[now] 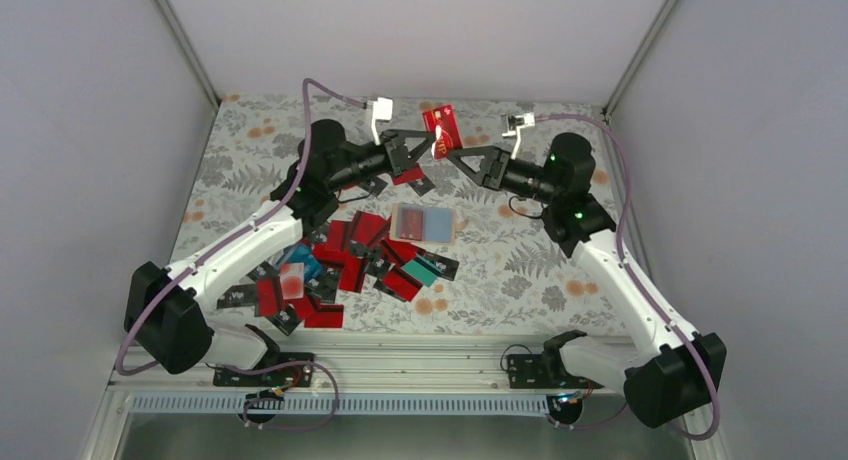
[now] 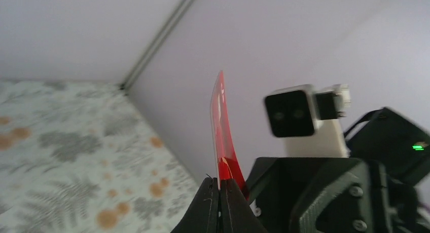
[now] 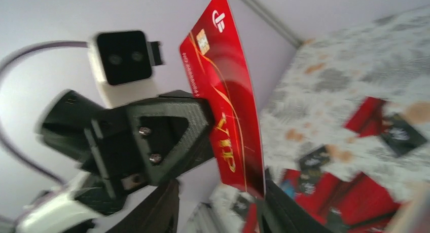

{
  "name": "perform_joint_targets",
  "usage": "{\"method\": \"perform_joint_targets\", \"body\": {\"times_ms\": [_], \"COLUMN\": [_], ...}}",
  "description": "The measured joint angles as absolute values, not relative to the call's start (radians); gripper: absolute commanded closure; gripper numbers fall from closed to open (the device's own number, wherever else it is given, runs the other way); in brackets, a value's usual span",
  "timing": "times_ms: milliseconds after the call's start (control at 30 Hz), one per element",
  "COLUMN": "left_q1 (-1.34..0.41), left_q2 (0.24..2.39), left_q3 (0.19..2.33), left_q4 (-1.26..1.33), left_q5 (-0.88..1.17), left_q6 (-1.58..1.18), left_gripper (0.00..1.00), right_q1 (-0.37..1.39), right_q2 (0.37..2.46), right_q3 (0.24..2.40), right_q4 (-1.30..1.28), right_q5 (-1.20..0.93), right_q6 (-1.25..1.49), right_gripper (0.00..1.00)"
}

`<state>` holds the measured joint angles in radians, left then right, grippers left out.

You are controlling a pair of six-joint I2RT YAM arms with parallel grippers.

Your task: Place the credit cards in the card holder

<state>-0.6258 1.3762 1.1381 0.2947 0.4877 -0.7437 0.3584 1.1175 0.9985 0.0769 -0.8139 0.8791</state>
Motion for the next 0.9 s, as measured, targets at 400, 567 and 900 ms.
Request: {"method": "perform_joint_targets", "body": {"times_ms": [400,567,900], "left_q1": [-0.592,-0.587,-0.587], "left_q2": [1.563,1.669,1.789], "left_q3": [1.091,1.087,1.087], "left_q4": [-0.044,-0.077,-0.076], "left_q5": [0.374,0.429,0.456], "left_q6": [-0.587,-0.591,-0.651], "left_gripper": [0.97,0.98,0.98], "right_q1": [0.316,0.306,0.303], "right_q2": [1.250,1.361,1.559], "right_q3": [0.939,0.899,0.898], "right_q4": [-0.242,-0.258,-0.217], "right_q5": [-0.547,-0.520,-0.542], "right_q6": [0.619,0.582,0.544], "right_gripper": [0.49,0.52,0.67]}}
